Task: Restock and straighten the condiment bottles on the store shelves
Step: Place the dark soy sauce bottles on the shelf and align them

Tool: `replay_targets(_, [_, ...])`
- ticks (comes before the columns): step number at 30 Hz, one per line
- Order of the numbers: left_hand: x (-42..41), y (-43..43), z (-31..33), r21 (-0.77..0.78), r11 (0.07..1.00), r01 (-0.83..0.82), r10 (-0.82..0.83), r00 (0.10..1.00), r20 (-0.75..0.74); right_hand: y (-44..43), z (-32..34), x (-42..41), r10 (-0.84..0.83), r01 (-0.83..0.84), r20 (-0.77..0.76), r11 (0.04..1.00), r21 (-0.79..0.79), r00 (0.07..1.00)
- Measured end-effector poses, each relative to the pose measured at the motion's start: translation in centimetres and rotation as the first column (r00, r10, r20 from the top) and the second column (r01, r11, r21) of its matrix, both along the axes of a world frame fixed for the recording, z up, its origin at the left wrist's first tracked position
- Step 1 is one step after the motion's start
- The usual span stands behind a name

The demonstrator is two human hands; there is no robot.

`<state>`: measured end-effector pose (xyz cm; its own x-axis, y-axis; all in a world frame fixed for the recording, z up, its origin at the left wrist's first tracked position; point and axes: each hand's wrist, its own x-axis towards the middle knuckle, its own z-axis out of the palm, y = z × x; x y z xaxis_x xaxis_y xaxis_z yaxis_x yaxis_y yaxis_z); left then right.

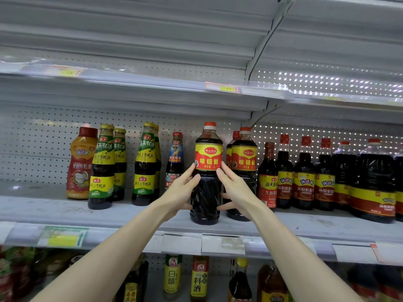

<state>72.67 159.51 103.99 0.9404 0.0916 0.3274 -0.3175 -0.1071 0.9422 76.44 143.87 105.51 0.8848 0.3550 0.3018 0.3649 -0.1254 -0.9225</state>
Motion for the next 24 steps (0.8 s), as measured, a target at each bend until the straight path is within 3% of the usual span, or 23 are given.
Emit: replay_targets(24, [3.6, 0.5, -0.4, -0.001, 1.000, -0.002, 0.002, 1.000, -0.027, 0.8, -0.2, 2.9, -0.014, 0.014, -0.003, 1.000, 0.018, 1.000])
